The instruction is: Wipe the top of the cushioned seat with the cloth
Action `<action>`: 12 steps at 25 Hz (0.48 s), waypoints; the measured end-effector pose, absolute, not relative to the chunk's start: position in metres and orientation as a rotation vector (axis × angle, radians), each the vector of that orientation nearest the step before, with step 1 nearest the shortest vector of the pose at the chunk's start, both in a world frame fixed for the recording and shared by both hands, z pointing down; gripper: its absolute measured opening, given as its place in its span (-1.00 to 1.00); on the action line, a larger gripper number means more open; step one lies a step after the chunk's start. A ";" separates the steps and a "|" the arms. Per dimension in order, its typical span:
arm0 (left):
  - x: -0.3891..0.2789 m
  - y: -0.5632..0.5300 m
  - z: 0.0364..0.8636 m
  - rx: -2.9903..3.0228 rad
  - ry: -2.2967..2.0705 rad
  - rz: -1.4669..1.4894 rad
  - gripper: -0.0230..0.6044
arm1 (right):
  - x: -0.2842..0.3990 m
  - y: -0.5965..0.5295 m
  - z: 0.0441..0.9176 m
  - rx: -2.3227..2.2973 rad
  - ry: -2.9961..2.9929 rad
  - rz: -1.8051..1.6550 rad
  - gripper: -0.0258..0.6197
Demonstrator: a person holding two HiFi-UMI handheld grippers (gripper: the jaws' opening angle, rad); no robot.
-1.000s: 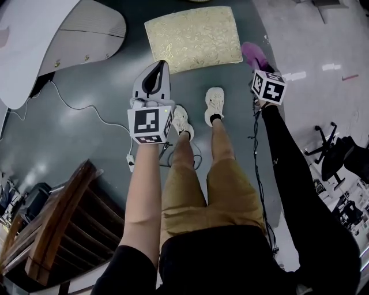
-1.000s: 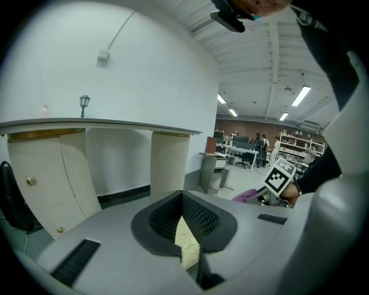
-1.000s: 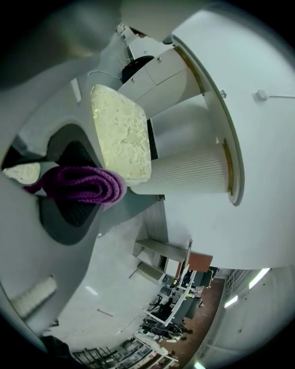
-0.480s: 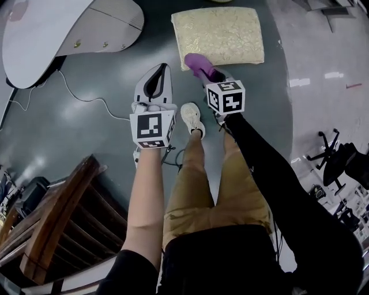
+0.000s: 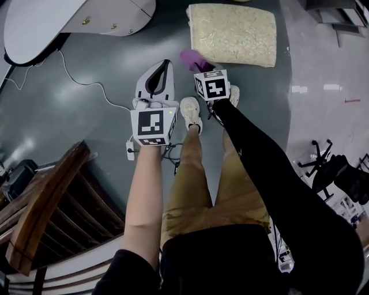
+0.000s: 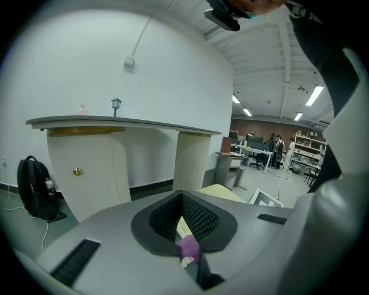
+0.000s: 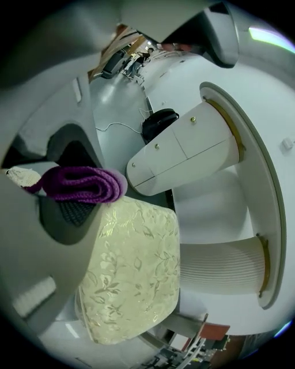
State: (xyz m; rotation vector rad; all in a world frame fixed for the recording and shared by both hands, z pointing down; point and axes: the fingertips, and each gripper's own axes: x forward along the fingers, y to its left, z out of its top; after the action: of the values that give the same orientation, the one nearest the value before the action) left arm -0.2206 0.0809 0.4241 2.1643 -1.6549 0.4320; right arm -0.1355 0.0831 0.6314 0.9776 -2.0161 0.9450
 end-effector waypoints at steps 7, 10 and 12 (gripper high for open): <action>-0.187 0.070 0.428 2.168 -1.624 0.448 -0.91 | -0.059 0.060 0.633 1.042 -1.945 0.921 -0.66; -0.162 0.058 0.429 2.181 -1.601 0.454 -0.91 | -0.010 0.046 0.632 1.100 -1.901 0.919 -0.66; -0.141 0.049 0.429 2.200 -1.573 0.455 -0.91 | 0.027 0.039 0.633 1.137 -1.863 0.919 -0.66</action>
State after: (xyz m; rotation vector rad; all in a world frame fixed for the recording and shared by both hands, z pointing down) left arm -0.1413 0.0495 0.4286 2.1997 -1.5735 0.4546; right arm 0.0266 0.0387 0.6333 1.1367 -1.8635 0.9190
